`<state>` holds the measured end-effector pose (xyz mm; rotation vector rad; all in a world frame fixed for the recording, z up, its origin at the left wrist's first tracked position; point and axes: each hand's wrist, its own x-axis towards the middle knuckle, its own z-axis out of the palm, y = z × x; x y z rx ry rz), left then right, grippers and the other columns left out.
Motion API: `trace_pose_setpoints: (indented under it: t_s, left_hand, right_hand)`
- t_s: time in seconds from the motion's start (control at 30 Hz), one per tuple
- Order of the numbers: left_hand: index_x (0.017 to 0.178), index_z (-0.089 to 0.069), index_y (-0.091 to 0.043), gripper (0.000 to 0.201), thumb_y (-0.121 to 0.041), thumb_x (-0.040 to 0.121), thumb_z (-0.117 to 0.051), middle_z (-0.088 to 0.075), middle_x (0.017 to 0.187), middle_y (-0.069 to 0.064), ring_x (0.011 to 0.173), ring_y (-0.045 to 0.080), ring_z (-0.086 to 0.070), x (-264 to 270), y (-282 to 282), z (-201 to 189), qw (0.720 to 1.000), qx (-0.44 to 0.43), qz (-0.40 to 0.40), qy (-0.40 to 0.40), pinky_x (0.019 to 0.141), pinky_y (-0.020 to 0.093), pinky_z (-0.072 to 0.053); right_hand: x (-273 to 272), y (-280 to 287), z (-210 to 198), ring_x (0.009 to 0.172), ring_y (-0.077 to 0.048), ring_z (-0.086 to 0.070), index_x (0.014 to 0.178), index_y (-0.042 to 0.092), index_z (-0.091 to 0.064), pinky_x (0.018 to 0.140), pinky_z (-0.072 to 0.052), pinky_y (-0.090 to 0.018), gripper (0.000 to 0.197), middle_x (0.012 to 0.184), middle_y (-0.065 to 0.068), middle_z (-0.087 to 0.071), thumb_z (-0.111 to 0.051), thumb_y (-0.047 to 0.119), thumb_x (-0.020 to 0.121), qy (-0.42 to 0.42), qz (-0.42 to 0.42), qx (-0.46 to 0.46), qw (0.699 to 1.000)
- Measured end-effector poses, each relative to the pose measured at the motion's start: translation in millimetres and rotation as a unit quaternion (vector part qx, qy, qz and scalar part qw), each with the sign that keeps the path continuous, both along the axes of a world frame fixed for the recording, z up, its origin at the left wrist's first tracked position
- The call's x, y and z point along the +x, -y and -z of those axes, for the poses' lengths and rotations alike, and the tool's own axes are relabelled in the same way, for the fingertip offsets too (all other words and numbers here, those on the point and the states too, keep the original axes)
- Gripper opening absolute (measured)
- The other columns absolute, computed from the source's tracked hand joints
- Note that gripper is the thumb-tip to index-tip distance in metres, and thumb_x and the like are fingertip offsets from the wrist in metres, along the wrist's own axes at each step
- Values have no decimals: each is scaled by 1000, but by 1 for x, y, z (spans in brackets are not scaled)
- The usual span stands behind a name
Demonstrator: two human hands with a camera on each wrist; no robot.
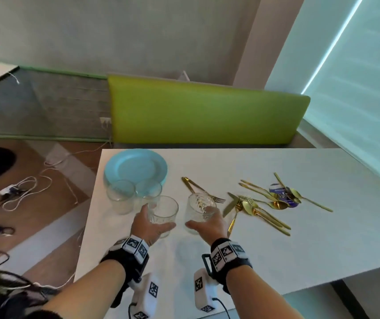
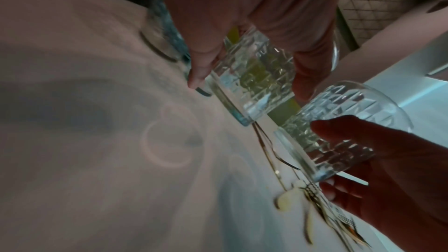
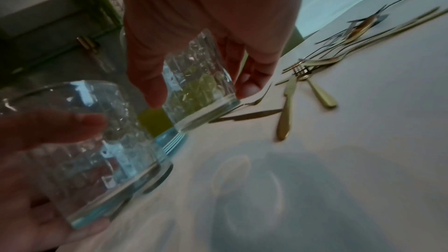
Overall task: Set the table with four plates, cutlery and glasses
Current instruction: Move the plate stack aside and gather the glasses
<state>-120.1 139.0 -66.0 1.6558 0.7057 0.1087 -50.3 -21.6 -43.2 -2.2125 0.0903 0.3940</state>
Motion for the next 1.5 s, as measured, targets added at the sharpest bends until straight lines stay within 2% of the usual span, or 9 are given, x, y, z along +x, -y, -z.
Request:
trace_pose_setpoints:
  t_s: [0.13,0.27,0.4,0.53,0.67,0.77,0.97,1.2,1.5]
  left_hand:
    - [132,-47,-11,114,-40,29,-86,-53,136,13,127,26,-49,-23,-30,11,999,23,-34,-19,106,38,-41]
    - [132,-46,-16,89,-25,56,-90,-55,133,12,124,28,-51,-39,-51,27,994,78,-51,-56,103,36,-39]
    - [135,-43,-17,97,-25,52,-91,-53,135,11,125,27,-51,-47,-65,33,994,72,-60,-64,104,36,-39]
    - [137,-42,-16,122,-43,26,-84,-53,135,10,126,25,-50,-51,-71,34,996,32,-74,-41,106,35,-40]
    - [137,-42,-14,101,-13,49,-93,-53,135,11,127,24,-49,-51,-76,41,995,25,-91,-33,106,35,-40]
    - [137,-41,-12,96,-6,55,-90,-51,136,11,128,23,-47,-51,-77,45,995,23,-93,-21,105,33,-39]
    - [138,-41,-13,97,-3,54,-89,-52,136,11,127,23,-48,-50,-79,47,995,18,-97,-19,105,33,-39]
    - [138,-39,-15,97,-15,56,-90,-53,136,7,125,24,-51,-52,-76,40,992,46,-102,-63,103,31,-39]
    - [139,-34,-12,98,-13,58,-89,-51,137,11,127,27,-48,-47,-72,33,990,43,-114,-71,102,31,-38]
  right_hand:
    - [-11,-29,10,118,-19,-52,129,18,-45,98,-41,-27,79,128,-3,-55,-85,31,62,-9,-54,-20,998]
    - [-20,-50,18,119,-18,-51,132,20,-43,92,-43,-24,82,128,-1,-55,-84,30,62,-20,-95,-33,995]
    - [-27,-66,28,117,-17,-52,131,19,-44,93,-44,-23,81,126,-2,-56,-84,30,61,-22,-118,-39,992]
    - [-32,-78,38,116,-18,-52,130,18,-45,96,-45,-25,81,126,-2,-57,-84,30,60,-21,-135,-44,990]
    - [-34,-86,43,119,-19,-50,131,16,-43,99,-42,-26,80,127,1,-56,-83,30,63,-10,-151,-55,987]
    - [-35,-90,45,119,-19,-50,131,16,-43,97,-40,-25,78,126,1,-56,-82,30,65,0,-157,-64,985]
    - [-35,-96,50,119,-21,-51,132,19,-41,97,-41,-26,81,127,-3,-57,-82,29,63,2,-154,-64,986]
    - [-34,-97,53,121,-22,-51,133,19,-41,98,-42,-27,82,128,-4,-57,-83,28,63,-2,-151,-52,987]
    - [-28,-97,51,120,-23,-51,135,20,-40,100,-45,-30,85,128,-7,-56,-84,26,63,-21,-147,-41,988]
